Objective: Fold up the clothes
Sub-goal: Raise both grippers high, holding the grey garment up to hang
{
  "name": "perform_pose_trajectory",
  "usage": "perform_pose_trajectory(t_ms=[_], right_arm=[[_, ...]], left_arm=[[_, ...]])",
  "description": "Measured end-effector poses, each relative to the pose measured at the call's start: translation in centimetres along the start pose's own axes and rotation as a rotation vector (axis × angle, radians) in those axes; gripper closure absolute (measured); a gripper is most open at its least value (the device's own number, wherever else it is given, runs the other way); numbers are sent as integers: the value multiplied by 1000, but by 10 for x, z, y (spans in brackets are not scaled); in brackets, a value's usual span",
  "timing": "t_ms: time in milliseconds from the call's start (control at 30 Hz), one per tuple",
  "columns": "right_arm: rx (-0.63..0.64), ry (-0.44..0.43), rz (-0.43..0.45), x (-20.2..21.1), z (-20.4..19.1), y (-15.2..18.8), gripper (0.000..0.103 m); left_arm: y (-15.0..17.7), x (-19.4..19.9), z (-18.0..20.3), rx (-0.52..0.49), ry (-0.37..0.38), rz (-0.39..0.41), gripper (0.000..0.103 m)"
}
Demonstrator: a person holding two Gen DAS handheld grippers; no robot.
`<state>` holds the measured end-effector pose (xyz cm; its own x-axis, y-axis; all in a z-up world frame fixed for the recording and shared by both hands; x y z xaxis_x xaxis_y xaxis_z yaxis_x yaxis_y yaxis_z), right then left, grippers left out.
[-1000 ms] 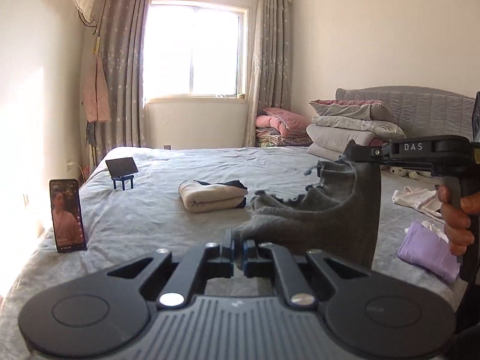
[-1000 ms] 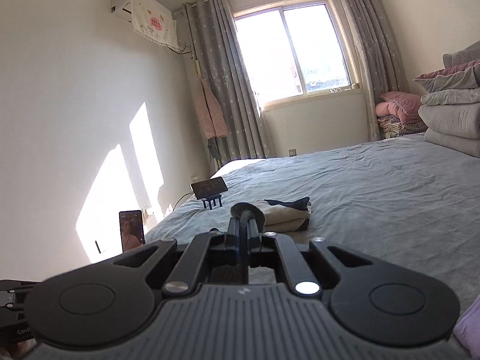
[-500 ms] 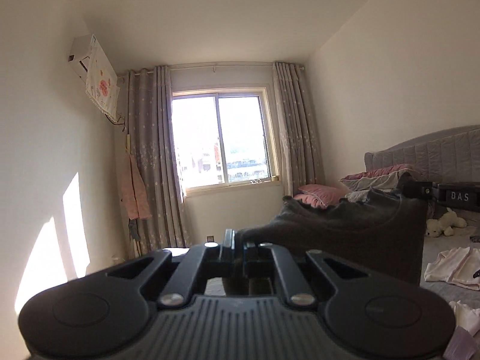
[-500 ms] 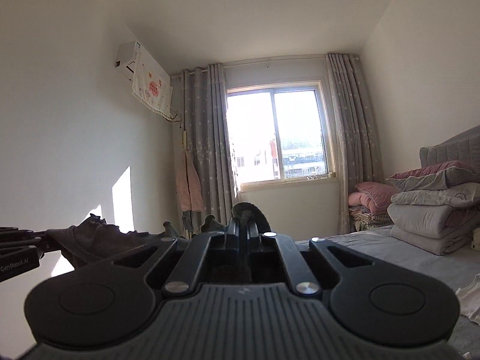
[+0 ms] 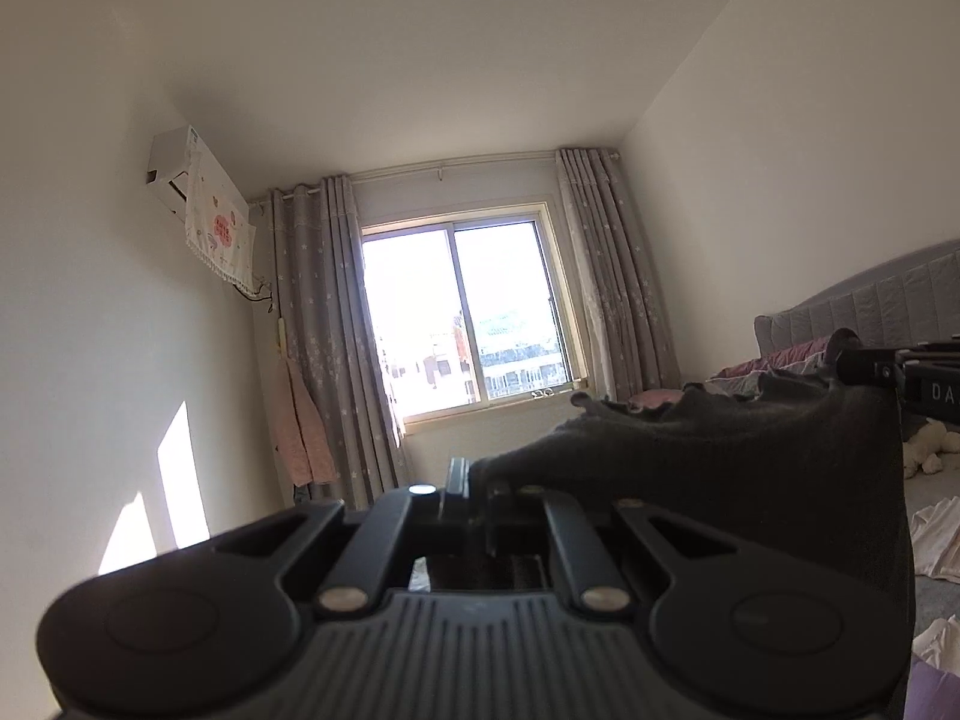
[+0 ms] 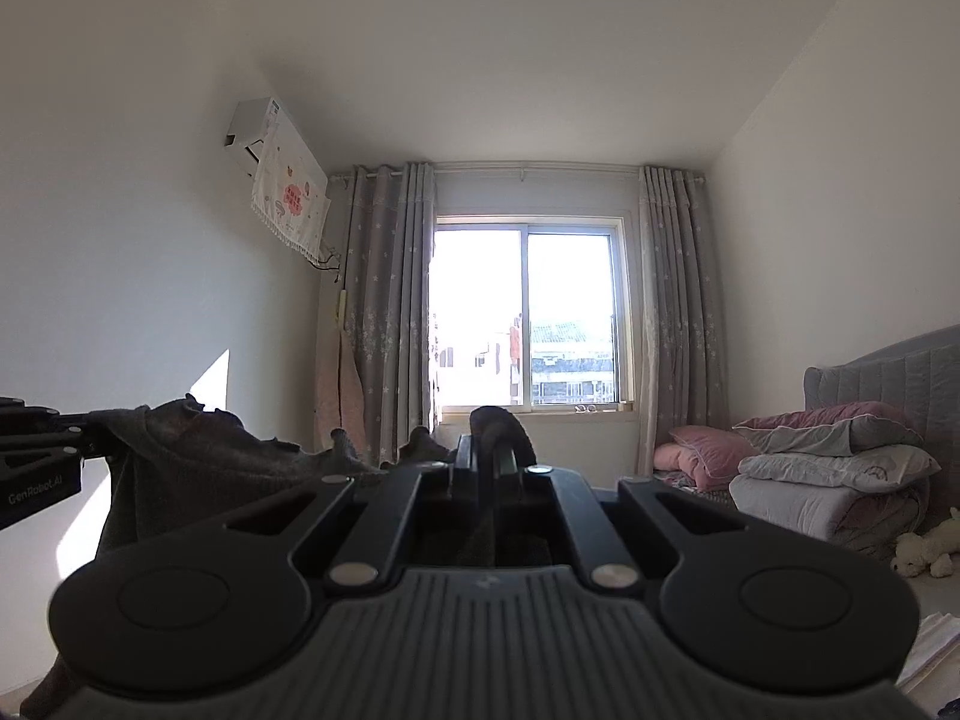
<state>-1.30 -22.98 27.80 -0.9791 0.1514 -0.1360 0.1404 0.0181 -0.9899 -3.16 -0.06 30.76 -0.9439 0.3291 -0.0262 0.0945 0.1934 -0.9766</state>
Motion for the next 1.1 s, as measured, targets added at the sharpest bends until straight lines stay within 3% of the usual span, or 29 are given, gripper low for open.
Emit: perform_pose_trajectory(t_ms=[333, 867, 1100], right_arm=[[55, 45, -158, -94, 4, 113, 98], [160, 157, -306, -260, -20, 258, 98], [169, 176, -435, -308, -22, 338, 98]], left_arm=[[118, -115, 12, 61, 7, -205, 98], [261, -334, 7, 101, -19, -413, 98], [350, -391, 3, 199, -15, -550, 98]])
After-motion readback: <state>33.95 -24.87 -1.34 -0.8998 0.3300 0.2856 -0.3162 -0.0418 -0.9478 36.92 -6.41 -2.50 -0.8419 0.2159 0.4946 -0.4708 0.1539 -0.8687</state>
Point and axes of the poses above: each gripper's, at about its wrist camera, not at the fingertips, and x roughly against the way its jaws point, z to its right, y to its underside, the point moved 8 cm from there along -x, roughly the way its jaws point, and after that the axes turned 13 degrees about y, right-handed, at the moved point
